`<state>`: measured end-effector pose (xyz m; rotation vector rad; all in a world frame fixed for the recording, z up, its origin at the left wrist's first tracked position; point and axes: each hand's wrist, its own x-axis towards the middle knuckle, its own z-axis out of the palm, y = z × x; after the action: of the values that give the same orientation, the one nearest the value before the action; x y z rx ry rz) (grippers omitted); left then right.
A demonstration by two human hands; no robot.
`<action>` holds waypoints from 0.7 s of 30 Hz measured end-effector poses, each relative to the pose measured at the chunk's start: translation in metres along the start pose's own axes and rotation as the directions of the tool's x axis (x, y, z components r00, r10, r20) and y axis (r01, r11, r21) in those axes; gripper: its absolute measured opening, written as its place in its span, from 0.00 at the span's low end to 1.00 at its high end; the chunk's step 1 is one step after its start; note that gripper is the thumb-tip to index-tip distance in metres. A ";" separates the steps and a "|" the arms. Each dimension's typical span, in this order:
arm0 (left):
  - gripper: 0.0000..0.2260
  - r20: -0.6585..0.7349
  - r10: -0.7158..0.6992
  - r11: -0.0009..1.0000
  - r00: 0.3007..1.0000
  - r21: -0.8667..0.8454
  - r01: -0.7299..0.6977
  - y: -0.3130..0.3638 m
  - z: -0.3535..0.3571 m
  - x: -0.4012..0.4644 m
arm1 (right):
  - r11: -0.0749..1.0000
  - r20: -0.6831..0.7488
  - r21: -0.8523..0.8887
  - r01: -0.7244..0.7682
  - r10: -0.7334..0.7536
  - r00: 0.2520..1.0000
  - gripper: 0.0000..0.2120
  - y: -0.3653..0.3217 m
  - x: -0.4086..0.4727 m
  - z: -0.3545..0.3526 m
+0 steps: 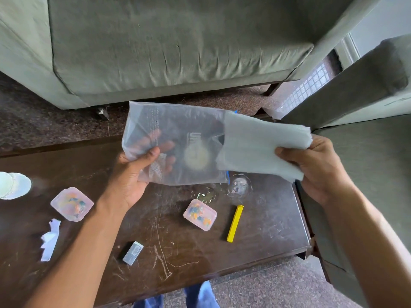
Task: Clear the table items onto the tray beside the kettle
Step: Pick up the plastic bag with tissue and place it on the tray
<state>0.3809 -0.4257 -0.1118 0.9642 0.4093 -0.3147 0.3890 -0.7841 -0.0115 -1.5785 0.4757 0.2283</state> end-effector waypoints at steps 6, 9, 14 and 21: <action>0.17 -0.045 0.015 0.997 0.999 -0.069 -0.018 -0.003 0.008 0.005 | 1.000 -0.205 -0.018 -0.003 0.000 0.979 0.14 -0.007 0.015 -0.023; 0.17 -0.042 0.015 0.996 0.999 -0.085 -0.018 -0.007 0.017 0.010 | 0.998 -0.297 -0.062 -0.028 0.008 0.955 0.15 -0.009 0.021 -0.029; 0.17 -0.013 -0.012 0.994 1.000 -0.105 0.011 -0.015 0.030 0.016 | 0.976 -0.417 -0.200 -0.081 -0.010 0.909 0.20 -0.006 0.034 -0.039; 0.17 0.017 -0.041 0.996 0.999 -0.084 0.042 -0.025 0.047 0.021 | 0.841 -0.475 -0.520 -0.150 -0.138 0.869 0.19 -0.004 0.055 -0.045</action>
<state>0.3974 -0.4800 -0.1157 0.8711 0.4259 -0.3395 0.4334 -0.8369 -0.0281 -2.2149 0.8750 -0.0613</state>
